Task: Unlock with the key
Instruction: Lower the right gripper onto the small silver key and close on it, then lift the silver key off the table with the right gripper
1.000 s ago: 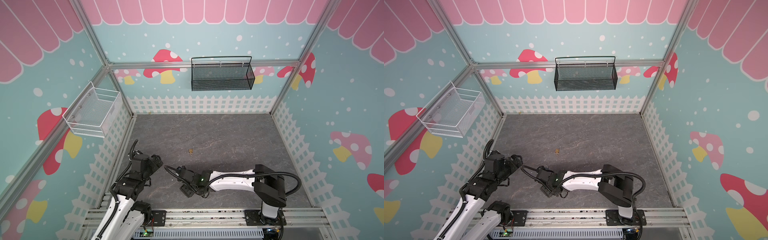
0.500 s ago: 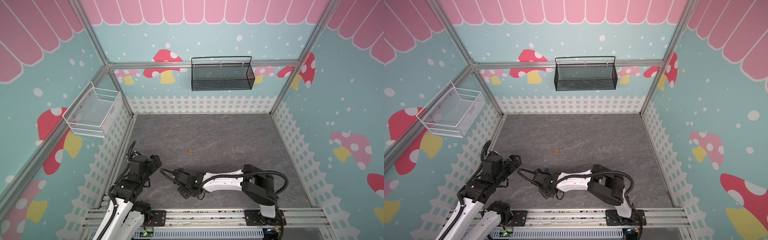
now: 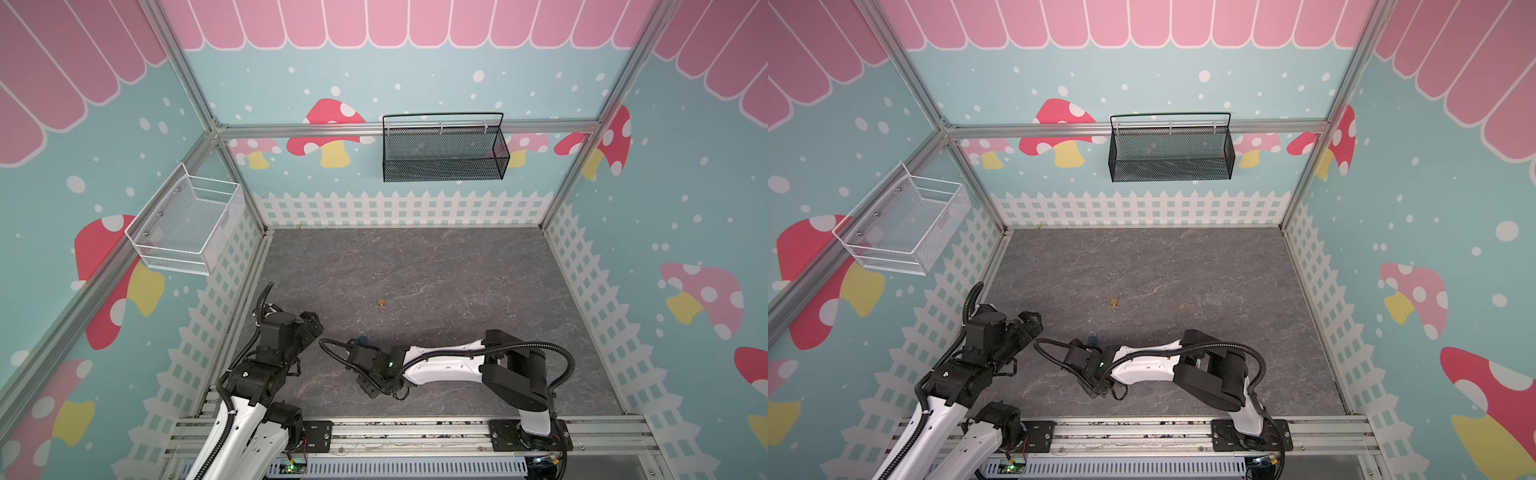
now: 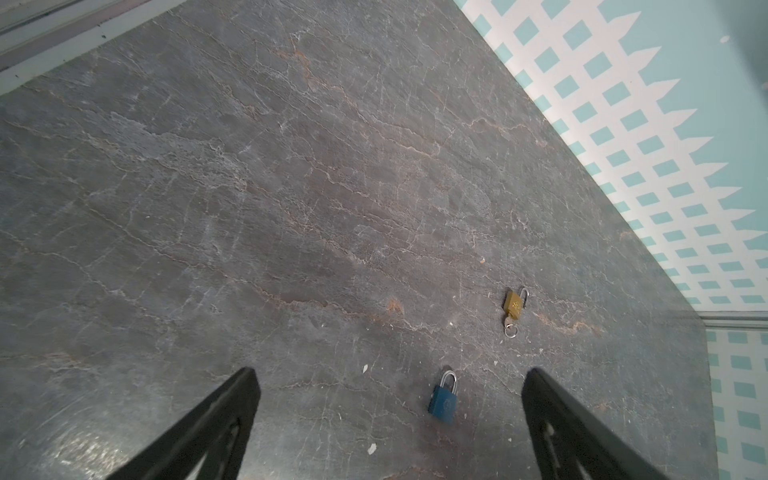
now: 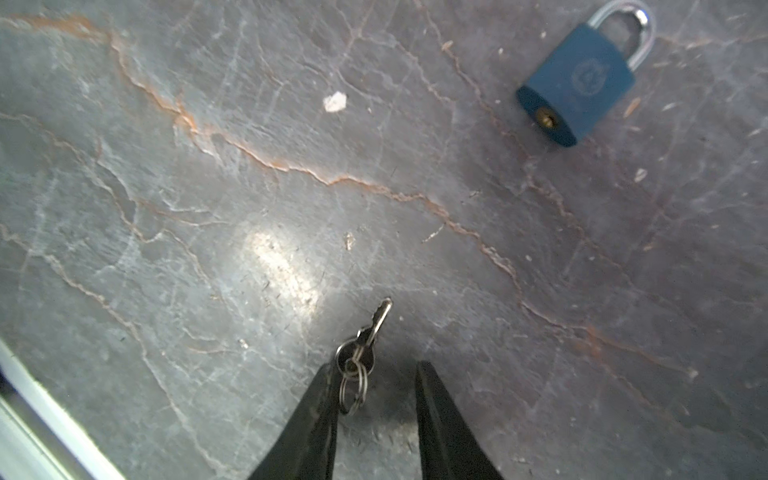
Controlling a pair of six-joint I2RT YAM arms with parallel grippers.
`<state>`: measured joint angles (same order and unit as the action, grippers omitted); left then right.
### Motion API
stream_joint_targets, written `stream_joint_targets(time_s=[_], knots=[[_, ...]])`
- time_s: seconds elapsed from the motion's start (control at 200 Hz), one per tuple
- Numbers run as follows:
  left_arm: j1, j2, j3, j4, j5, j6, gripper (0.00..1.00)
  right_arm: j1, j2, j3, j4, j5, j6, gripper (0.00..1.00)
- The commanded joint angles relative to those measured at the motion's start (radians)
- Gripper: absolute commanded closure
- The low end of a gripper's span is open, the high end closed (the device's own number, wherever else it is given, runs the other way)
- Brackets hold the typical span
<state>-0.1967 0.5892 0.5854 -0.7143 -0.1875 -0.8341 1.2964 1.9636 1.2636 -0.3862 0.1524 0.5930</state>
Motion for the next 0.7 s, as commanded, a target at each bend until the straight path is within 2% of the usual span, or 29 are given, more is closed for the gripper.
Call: stream_joint_targets(time_s=[0.0, 0.695], knots=[[0.008, -0.001, -0.006, -0.014, -0.02, -0.019, 0.02, 0.007, -0.012, -0.016, -0.027, -0.008, 0.003, 0.72], [0.008, 0.01, -0.003, 0.005, -0.004, -0.033, 0.02, 0.002, -0.023, -0.021, -0.009, 0.039, -0.035, 0.93]])
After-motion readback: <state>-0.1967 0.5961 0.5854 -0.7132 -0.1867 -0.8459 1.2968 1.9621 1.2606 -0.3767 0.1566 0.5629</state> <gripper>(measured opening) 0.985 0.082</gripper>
